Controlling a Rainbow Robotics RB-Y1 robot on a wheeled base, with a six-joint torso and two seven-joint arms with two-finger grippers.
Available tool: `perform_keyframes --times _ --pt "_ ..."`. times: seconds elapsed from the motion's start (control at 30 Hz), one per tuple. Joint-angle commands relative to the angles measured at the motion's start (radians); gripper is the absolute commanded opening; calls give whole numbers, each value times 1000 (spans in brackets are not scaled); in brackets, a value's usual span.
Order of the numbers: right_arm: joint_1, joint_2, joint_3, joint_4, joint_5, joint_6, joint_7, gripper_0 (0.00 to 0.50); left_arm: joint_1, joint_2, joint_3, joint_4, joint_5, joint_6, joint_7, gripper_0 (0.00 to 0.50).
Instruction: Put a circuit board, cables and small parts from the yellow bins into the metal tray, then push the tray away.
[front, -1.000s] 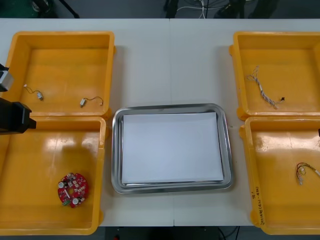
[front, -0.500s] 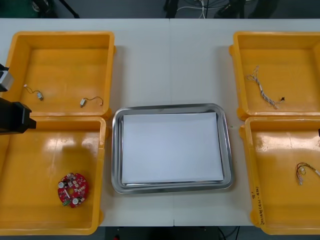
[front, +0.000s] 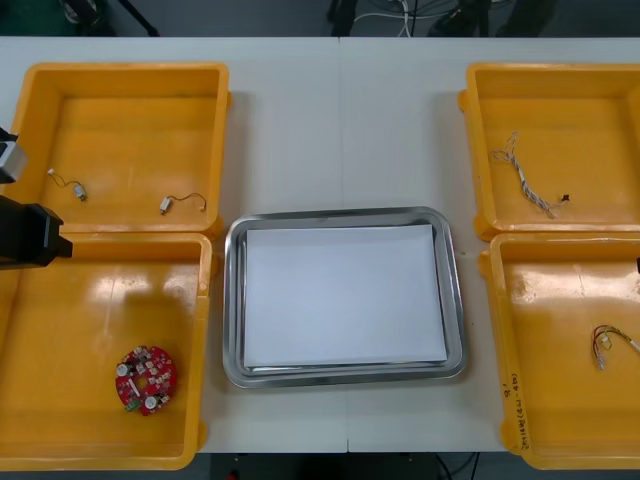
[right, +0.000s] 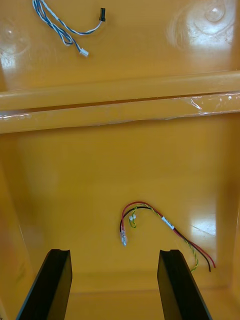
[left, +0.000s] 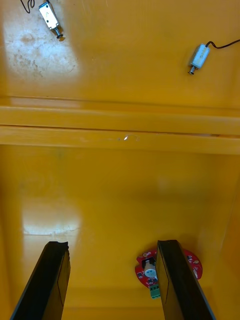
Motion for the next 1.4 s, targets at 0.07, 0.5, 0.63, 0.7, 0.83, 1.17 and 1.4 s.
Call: perform_keyframes --times 0.07,0.5,0.63,0.7,0.83,1.17,1.4 --pt "-26 -43 -34 -9 -6 7 25 500 13 -4 29 -33 7 6 -24 500" --pt "-26 -43 -34 -9 -6 7 25 500 13 -4 29 -33 7 6 -24 500" --pt "-26 -43 -34 -9 -6 7 25 500 13 -4 29 -33 7 6 -24 500" --pt "-26 -43 -34 -9 -6 7 25 500 13 -4 29 -33 7 6 -24 500" --pt "-26 -43 -34 -9 -6 7 25 500 13 -4 29 -33 7 6 -24 500" --pt "-26 -43 -34 -9 -6 7 25 500 13 -4 29 -33 7 6 -24 500" --pt "-26 -43 -34 -9 -6 7 25 500 13 -4 29 -33 7 6 -24 500"
